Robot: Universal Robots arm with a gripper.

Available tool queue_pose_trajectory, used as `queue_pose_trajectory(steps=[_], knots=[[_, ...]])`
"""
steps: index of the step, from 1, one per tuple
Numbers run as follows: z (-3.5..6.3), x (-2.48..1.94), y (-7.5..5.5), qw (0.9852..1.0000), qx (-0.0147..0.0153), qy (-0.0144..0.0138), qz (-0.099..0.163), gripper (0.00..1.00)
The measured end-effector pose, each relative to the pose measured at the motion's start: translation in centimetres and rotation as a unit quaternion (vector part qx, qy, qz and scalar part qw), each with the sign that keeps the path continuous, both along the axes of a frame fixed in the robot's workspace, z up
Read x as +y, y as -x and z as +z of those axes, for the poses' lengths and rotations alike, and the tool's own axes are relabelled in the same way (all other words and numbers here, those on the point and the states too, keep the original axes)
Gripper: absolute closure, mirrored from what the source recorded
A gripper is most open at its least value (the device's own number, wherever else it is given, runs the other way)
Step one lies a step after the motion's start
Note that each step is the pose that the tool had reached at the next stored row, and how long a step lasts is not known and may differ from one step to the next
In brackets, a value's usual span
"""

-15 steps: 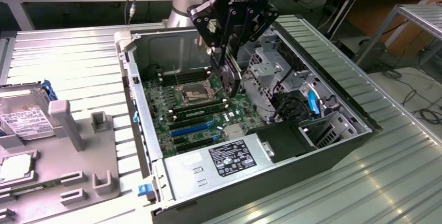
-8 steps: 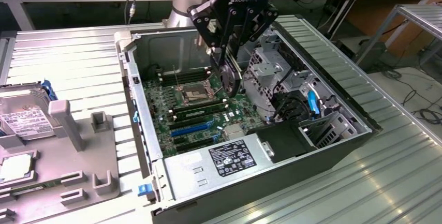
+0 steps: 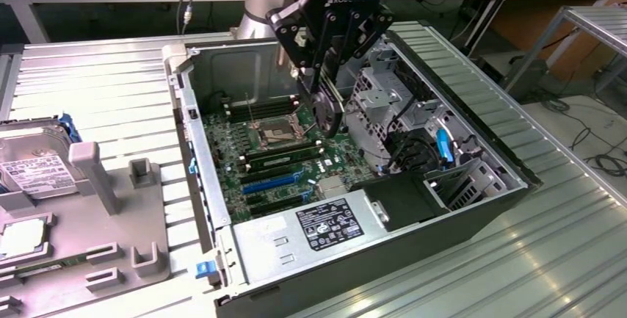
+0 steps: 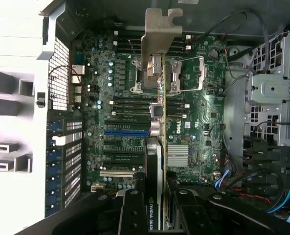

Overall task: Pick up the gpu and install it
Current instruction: 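Insert the gpu into the slot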

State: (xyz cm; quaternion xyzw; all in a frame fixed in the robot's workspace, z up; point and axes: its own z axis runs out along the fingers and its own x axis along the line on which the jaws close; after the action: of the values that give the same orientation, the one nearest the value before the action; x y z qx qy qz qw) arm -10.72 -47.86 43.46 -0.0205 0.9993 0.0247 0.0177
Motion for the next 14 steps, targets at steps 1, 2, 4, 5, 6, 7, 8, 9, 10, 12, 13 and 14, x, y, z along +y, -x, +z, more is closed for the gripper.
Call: queue_pose_trajectory(steps=[1, 2, 4, 5, 6, 7, 8, 9, 10, 12, 13, 14], knots=[[0.00, 0.00, 0.00, 1.0000, 0.0000, 0.0000, 0.002, 0.73], [0.00, 0.00, 0.00, 1.0000, 0.0000, 0.0000, 0.004, 0.73], [0.00, 0.00, 0.00, 1.0000, 0.0000, 0.0000, 0.008, 0.73], [0.00, 0.00, 0.00, 0.9999, 0.0000, 0.0000, 0.015, 0.73], [0.00, 0.00, 0.00, 0.9998, 0.0000, 0.0000, 0.018, 0.73], [0.00, 0.00, 0.00, 0.9998, 0.0000, 0.0000, 0.020, 0.73], [0.00, 0.00, 0.00, 0.9998, 0.0000, 0.0000, 0.022, 0.73], [0.00, 0.00, 0.00, 0.9997, 0.0000, 0.0000, 0.024, 0.73], [0.00, 0.00, 0.00, 0.9997, 0.0000, 0.0000, 0.026, 0.73], [0.00, 0.00, 0.00, 0.9996, 0.0000, 0.0000, 0.030, 0.73], [0.00, 0.00, 0.00, 0.9995, 0.0000, 0.0000, 0.031, 0.73], [0.00, 0.00, 0.00, 0.9995, 0.0000, 0.0000, 0.033, 0.73]])
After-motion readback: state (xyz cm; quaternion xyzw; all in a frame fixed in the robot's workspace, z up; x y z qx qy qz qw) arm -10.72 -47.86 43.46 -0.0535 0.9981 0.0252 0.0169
